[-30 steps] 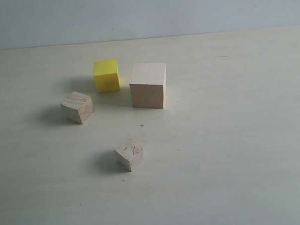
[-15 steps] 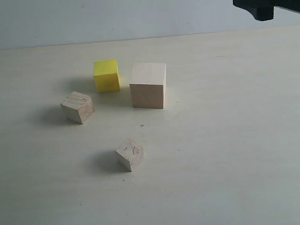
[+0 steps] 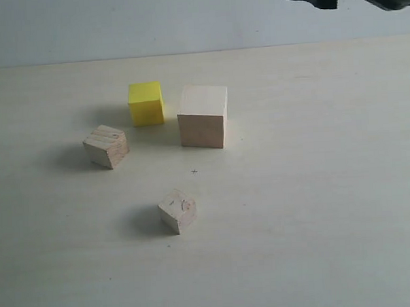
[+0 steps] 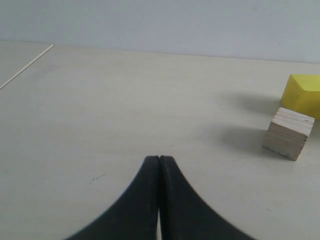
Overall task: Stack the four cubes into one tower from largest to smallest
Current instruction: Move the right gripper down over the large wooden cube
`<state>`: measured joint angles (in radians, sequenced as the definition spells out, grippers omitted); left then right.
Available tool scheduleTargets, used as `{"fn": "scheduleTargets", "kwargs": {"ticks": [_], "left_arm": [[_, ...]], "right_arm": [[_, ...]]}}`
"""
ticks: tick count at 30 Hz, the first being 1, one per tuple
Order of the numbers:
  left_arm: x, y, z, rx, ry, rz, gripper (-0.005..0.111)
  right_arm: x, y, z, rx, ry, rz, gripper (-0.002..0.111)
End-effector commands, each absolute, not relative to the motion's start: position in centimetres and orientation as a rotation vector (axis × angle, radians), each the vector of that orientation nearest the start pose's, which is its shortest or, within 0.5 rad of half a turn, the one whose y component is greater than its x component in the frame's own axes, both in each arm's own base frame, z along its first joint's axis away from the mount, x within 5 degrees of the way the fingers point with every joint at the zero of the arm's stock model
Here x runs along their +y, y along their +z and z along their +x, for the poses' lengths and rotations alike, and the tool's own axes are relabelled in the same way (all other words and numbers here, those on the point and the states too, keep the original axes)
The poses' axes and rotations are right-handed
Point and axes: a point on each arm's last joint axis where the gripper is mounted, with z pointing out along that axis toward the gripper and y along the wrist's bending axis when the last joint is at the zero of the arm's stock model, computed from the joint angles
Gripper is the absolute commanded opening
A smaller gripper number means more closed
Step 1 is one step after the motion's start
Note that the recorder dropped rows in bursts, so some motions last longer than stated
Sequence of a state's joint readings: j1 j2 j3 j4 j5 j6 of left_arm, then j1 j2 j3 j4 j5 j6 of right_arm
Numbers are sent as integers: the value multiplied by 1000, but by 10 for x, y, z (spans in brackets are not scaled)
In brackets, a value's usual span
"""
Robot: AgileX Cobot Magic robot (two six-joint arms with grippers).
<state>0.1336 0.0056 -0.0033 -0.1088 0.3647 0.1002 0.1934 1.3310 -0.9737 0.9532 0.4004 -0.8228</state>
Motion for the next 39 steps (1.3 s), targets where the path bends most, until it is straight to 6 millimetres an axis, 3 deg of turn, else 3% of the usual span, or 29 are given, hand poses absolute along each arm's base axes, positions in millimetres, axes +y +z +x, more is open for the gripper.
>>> {"fn": "scheduleTargets", "kwargs": {"ticks": [1, 5, 13, 18, 25, 30, 39], "left_arm": [[3, 181, 53, 1834, 55, -91, 0], [3, 181, 53, 1834, 55, -91, 0], [3, 181, 53, 1834, 55, -91, 0], [3, 181, 53, 1834, 55, -91, 0], [3, 181, 53, 1834, 55, -91, 0], [3, 181, 53, 1834, 55, -91, 0], [3, 181, 53, 1834, 55, -91, 0]], "right_arm": [[105, 316, 307, 2096, 620, -548, 105], [121, 305, 334, 2071, 649, -760, 105], [164, 283, 373, 1945, 508, -1120, 105], [187, 267, 382, 1896, 424, -1303, 105], [213, 222, 380, 1917, 308, -1534, 105], [224, 214, 376, 1922, 300, -1566, 105], [225, 220, 386, 1895, 253, -1431, 105]]}}
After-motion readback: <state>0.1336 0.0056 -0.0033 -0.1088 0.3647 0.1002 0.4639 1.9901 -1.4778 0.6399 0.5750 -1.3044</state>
